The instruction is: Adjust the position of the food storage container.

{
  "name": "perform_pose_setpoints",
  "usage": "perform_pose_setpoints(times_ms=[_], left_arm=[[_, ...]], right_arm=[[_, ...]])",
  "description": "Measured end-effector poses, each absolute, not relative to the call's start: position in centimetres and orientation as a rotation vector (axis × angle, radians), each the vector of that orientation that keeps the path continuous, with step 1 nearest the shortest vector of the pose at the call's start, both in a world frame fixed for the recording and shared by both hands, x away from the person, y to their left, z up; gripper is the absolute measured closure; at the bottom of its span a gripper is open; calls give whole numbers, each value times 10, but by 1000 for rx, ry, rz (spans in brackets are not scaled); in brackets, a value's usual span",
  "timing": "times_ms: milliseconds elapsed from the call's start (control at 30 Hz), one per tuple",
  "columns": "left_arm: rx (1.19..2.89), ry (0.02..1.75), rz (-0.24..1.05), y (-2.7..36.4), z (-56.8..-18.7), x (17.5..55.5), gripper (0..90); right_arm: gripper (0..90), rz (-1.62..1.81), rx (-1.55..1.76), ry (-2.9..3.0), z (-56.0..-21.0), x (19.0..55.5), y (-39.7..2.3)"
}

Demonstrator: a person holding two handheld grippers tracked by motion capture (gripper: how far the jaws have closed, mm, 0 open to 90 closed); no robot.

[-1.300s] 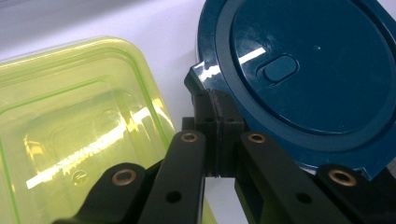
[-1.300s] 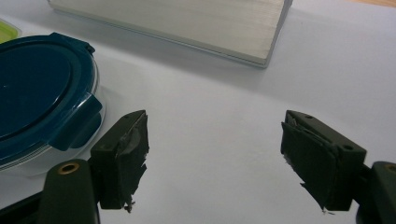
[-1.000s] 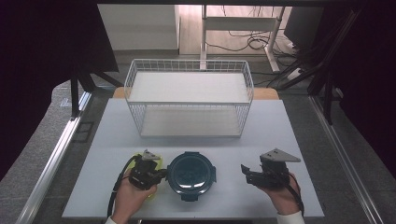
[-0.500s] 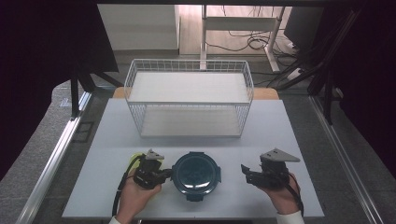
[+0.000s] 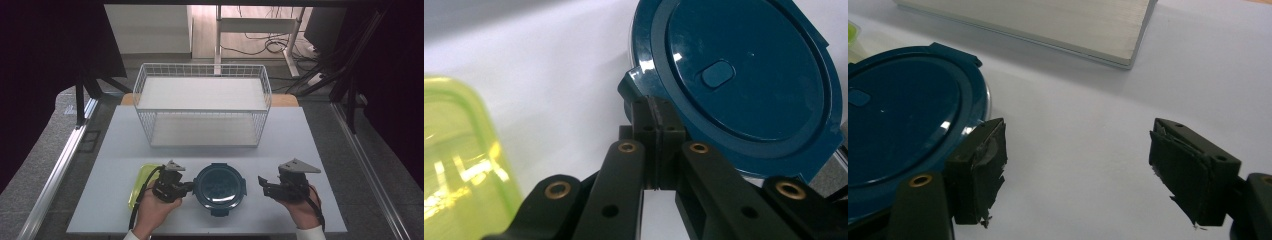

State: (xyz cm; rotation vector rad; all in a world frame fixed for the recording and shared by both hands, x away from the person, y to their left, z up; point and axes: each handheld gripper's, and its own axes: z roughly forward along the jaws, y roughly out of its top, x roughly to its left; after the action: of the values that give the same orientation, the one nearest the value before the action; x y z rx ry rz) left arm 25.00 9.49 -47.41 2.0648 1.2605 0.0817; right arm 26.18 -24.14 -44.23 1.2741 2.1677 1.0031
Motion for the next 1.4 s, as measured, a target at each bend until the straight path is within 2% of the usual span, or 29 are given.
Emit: perform_pose_setpoints(times_ms=[600, 867, 1100, 1300, 1367, 1400], left_arm=[[2073, 1204, 60, 71, -475, 252, 900], [2041, 1186, 5, 77, -478, 256, 900], [2026, 1173, 94, 87, -466, 251, 900], [1994, 1161, 134, 104, -456, 247, 796], [1987, 1164, 147, 108, -453, 247, 701], [1996, 1166, 163, 110, -453, 247, 617]], right_arm=[[231, 997, 1290, 2159, -443, 263, -245], [233, 1017, 1307, 2135, -440, 263, -253], [234, 1024, 1313, 2116, -437, 261, -259], [233, 1023, 1325, 2120, -439, 260, -264], [232, 1025, 1331, 2125, -440, 261, -265], [231, 1025, 1332, 2128, -441, 262, -265]])
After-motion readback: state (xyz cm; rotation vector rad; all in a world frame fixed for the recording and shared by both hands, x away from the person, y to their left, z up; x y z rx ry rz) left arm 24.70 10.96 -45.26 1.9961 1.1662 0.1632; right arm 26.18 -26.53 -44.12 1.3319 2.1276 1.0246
